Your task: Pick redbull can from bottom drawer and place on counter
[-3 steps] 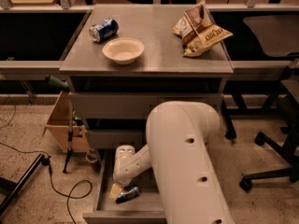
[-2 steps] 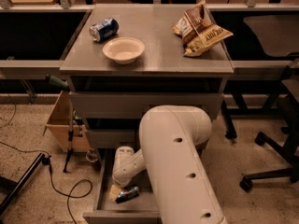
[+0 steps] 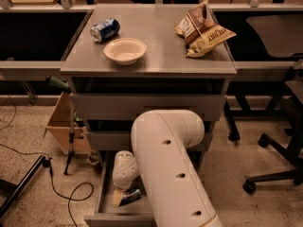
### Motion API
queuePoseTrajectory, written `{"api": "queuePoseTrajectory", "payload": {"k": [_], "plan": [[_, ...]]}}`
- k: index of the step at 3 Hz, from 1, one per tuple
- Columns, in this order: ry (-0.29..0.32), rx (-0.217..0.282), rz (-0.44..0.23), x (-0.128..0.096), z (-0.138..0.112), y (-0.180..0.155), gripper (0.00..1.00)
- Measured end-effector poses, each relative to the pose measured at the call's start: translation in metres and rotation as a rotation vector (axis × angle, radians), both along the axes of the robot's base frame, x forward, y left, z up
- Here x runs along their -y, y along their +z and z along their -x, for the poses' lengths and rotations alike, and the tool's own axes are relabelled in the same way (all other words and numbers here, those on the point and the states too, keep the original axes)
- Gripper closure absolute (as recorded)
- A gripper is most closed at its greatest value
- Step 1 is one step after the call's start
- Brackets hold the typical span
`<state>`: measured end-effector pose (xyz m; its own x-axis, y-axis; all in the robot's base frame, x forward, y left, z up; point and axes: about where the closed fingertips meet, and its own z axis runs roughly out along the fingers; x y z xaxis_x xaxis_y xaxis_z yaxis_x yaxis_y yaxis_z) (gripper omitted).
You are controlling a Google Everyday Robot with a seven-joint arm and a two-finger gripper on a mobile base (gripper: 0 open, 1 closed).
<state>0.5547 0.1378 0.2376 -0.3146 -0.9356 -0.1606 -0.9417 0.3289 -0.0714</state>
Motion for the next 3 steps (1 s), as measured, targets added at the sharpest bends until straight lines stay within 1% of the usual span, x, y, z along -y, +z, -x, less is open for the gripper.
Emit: {"api": "queuePoseTrajectory", "payload": {"k": [1, 2, 3], "plan": [[0.017, 0.027, 0.010, 0.004, -0.004, 0.000, 0.00], [-0.009, 0.035, 0.001, 0.040, -0.010, -0.021, 0.00], [-0.030, 0.026, -0.030, 0.063, -0.010, -0.041, 0.00]]}}
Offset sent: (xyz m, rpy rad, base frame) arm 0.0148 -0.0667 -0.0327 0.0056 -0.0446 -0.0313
